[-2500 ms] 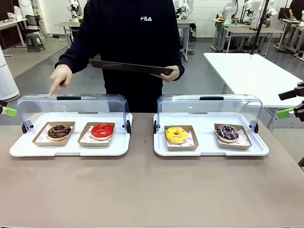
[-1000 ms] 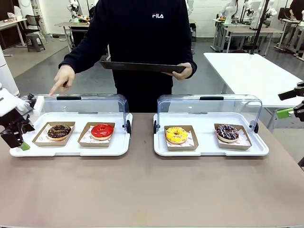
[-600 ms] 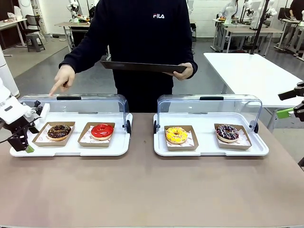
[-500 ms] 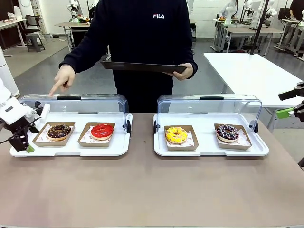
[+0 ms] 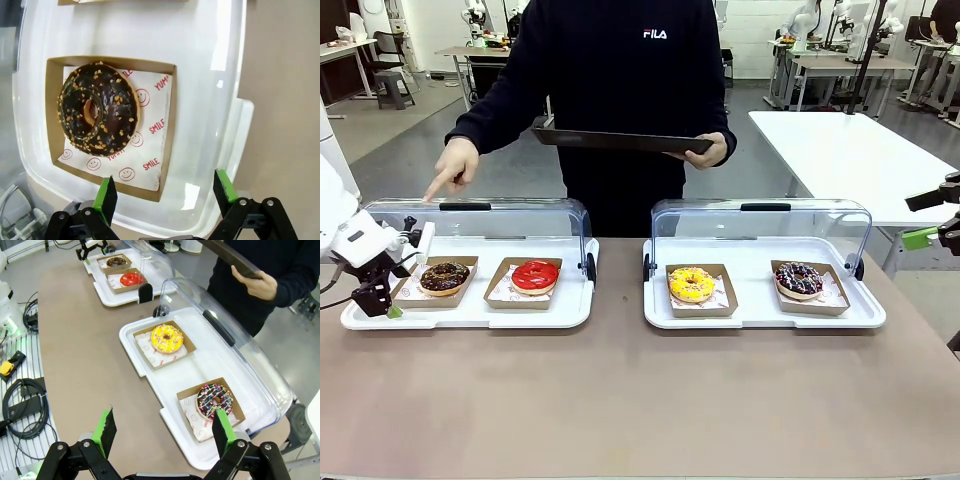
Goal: Provide the desired donut to the person.
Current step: Pick up and lift the Paper togo box containing the Donut pointed at by the person.
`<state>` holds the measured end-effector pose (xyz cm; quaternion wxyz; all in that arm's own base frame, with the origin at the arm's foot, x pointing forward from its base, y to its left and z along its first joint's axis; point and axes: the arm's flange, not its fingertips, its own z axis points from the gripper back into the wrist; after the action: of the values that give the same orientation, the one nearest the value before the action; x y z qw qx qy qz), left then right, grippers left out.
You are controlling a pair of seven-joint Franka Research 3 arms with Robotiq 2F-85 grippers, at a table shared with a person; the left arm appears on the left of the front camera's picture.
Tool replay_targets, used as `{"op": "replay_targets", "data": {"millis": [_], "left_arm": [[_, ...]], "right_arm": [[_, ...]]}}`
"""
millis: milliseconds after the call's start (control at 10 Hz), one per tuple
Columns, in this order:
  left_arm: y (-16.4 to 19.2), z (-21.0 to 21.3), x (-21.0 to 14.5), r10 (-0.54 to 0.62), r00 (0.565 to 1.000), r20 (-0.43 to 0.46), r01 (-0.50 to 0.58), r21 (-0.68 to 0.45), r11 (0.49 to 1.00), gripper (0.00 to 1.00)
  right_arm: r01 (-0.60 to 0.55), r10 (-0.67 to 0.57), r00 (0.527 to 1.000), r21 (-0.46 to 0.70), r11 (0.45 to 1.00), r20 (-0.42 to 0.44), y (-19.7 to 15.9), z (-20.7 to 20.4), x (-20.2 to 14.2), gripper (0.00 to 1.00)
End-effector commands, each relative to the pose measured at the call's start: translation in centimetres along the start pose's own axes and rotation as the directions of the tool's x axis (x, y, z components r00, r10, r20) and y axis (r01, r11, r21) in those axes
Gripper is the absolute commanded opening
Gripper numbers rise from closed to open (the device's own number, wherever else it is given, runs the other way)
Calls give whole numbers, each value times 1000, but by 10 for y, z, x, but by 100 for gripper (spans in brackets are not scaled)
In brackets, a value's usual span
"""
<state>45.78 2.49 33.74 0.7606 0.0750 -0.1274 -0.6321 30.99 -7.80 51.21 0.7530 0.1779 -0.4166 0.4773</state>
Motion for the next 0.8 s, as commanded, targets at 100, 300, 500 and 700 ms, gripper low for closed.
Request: {"op": "replay_targets", "data": {"millis": [100, 300, 500, 700], "left_arm": [[10, -8, -6, -8, 1000, -15, 9, 24, 1000, 77], [9, -10, -6, -6, 1000, -26, 6, 7, 1000, 17], [8, -11, -8, -11, 999, -39, 11, 5, 1000, 0], [5, -11, -6, -20, 999, -40, 21, 2, 1000, 4]], "right_arm": [[-7, 7, 1000, 8, 1000, 24, -2, -2, -1, 100], [-7, 7, 1000, 8, 1000, 24, -2, -2, -1, 100], [-7, 7, 1000, 8, 1000, 24, -2, -2, -1, 100], [-7, 7, 1000, 8, 1000, 24, -2, -2, -1, 100]]}}
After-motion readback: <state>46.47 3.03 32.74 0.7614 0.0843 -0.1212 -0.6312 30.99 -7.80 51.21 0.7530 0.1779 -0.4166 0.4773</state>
